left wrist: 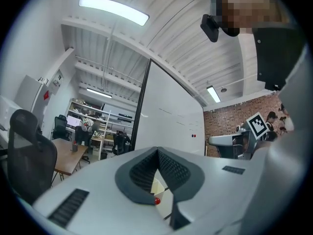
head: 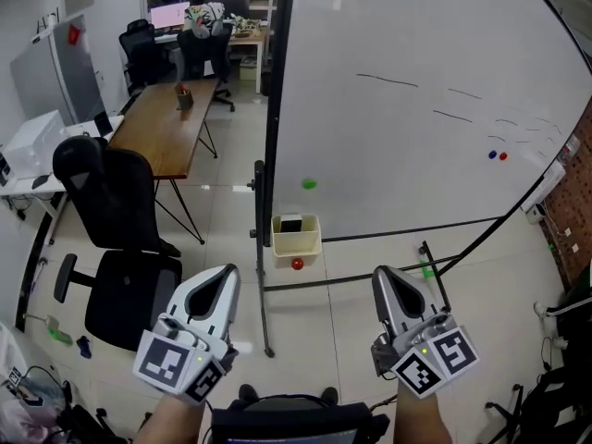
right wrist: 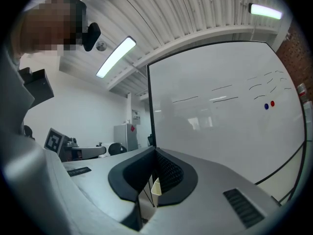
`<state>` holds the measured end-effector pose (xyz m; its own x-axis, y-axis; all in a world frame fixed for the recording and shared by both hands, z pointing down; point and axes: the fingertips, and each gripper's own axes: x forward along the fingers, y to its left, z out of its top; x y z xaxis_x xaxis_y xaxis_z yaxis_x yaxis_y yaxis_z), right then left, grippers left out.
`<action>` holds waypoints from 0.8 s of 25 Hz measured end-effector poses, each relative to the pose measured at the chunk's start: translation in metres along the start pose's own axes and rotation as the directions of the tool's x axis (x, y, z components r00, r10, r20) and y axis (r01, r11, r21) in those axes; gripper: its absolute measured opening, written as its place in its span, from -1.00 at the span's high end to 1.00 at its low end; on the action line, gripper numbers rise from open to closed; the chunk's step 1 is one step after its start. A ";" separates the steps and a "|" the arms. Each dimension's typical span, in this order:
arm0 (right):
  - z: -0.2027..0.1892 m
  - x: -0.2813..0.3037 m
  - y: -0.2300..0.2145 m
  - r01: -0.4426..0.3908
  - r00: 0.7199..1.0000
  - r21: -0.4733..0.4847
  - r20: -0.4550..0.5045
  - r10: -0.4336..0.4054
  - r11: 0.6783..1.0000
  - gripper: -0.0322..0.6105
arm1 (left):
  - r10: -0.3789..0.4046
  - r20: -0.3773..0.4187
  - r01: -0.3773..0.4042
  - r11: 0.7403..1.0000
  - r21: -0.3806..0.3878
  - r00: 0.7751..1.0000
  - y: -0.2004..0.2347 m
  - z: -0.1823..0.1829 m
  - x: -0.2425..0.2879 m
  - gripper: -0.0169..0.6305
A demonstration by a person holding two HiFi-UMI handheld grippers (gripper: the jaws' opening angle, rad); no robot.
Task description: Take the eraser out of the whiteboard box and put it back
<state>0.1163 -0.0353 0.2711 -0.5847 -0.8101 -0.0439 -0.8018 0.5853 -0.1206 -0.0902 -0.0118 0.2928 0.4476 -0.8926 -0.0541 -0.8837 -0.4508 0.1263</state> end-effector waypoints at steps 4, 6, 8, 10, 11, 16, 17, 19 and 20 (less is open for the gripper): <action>0.010 -0.027 -0.027 -0.024 1.000 -0.013 -0.002 0.024 1.000 0.84 | 0.013 0.003 -0.013 1.000 -0.001 1.000 -0.042 0.000 0.015 0.85; 0.013 -0.039 -0.040 -0.032 0.999 -0.014 0.002 0.032 0.999 0.84 | 0.011 0.006 -0.011 1.000 0.012 1.000 -0.061 0.001 0.023 0.84; 0.013 -0.049 -0.049 -0.041 0.999 -0.007 0.002 0.041 0.999 0.84 | 0.011 0.002 -0.011 1.000 0.019 1.000 -0.077 -0.001 0.028 0.84; 0.012 -0.058 -0.058 -0.044 0.999 -0.002 0.003 0.044 0.999 0.84 | 0.011 -0.006 -0.011 1.000 0.021 1.000 -0.090 -0.004 0.032 0.85; 0.013 -0.061 -0.061 -0.045 0.999 0.000 0.006 0.045 0.999 0.84 | 0.013 -0.009 -0.013 1.000 0.022 1.000 -0.094 -0.005 0.033 0.85; 0.014 -0.071 -0.062 -0.049 0.999 0.014 0.014 0.049 0.999 0.84 | 0.017 -0.014 -0.017 0.999 0.035 1.000 -0.103 -0.005 0.030 0.85; 0.014 -0.073 -0.061 -0.049 0.999 0.015 0.015 0.049 0.999 0.84 | 0.019 -0.013 -0.019 0.999 0.034 1.000 -0.104 -0.004 0.028 0.85; 0.013 -0.074 -0.058 -0.048 0.999 0.014 0.014 0.048 0.999 0.84 | 0.021 -0.011 -0.021 0.999 0.034 1.000 -0.103 -0.003 0.025 0.85; 0.013 -0.075 -0.057 -0.048 0.999 0.013 0.014 0.048 0.999 0.84 | 0.021 -0.010 -0.020 0.999 0.034 1.000 -0.103 -0.003 0.023 0.85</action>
<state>0.2076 -0.0079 0.2681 -0.6208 -0.7814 -0.0633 -0.7711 0.6231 -0.1309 0.0119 0.0141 0.2815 0.4305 -0.9016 -0.0412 -0.8968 -0.4325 0.0937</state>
